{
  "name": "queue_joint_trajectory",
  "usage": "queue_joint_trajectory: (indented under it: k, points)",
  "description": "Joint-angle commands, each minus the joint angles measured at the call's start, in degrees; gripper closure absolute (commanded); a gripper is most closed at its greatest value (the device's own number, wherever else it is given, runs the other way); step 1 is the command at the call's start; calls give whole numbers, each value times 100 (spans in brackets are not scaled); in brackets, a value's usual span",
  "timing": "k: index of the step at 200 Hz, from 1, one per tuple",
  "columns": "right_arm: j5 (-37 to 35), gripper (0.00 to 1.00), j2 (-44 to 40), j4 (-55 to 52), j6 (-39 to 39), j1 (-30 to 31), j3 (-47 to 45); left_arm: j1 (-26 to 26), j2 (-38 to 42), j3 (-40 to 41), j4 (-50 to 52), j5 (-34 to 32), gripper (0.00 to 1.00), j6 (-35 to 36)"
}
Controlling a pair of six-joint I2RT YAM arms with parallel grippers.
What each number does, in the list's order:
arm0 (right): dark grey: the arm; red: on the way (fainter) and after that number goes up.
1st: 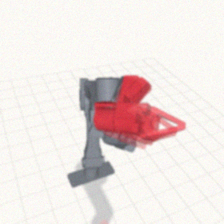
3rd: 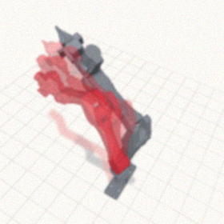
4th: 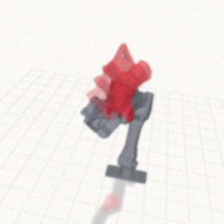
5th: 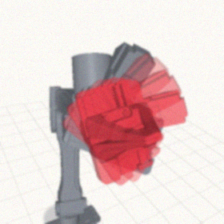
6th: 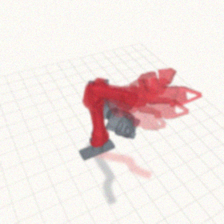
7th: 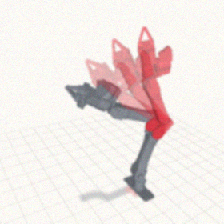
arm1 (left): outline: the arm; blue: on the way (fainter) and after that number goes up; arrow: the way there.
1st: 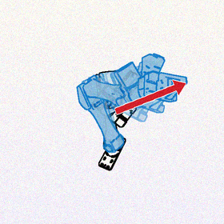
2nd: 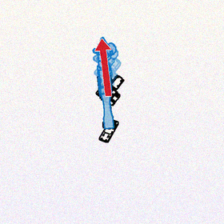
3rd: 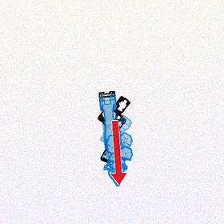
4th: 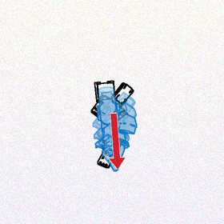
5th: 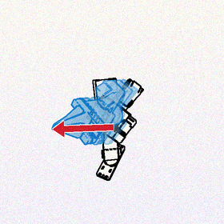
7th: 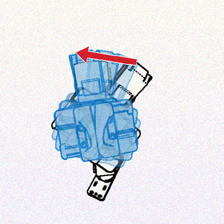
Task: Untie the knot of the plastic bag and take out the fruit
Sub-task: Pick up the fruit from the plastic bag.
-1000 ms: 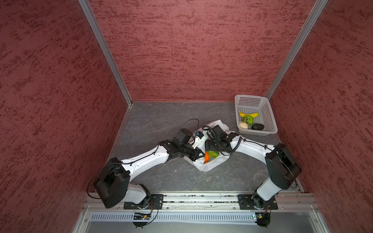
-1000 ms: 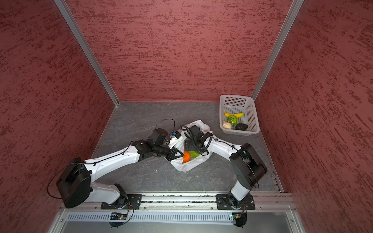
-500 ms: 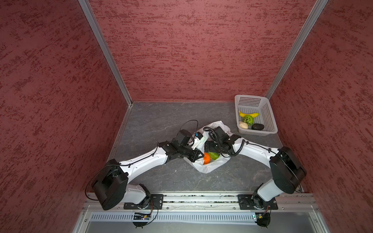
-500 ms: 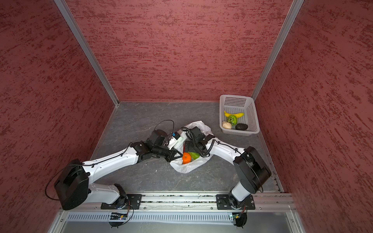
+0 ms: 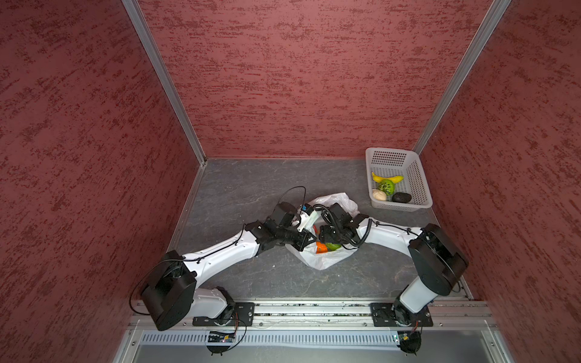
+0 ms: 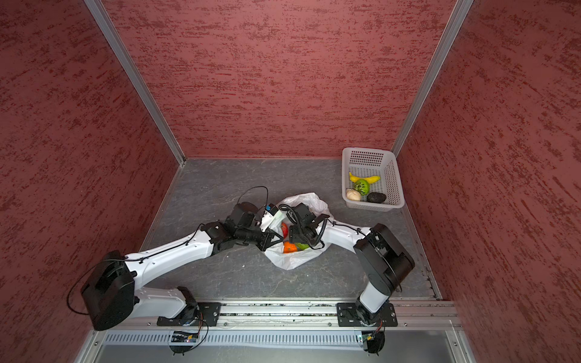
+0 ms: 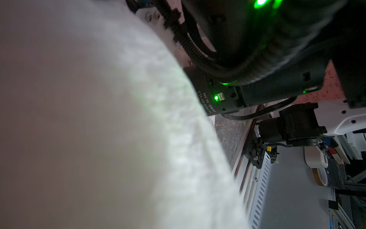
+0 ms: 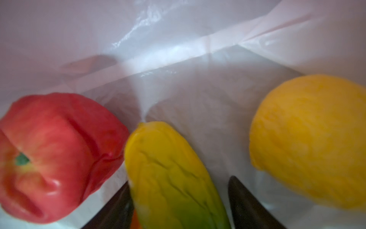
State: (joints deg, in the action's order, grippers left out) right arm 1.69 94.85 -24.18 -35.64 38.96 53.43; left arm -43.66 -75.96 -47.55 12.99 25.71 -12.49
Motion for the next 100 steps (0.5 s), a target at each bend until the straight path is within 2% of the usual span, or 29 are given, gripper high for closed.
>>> queue_joint_trajectory:
  k: [1,50,100]
  points:
    - [-116,36,73,176,-44,32,-90,55,225,70,-151,-182,100,-87]
    - [-118,57,-159,154,-6,41,-186,44,175,12,12,-182,100,-182]
    - [-73,63,-671,13,40,145,-63,-29,126,-64,102,-385,100,-278]
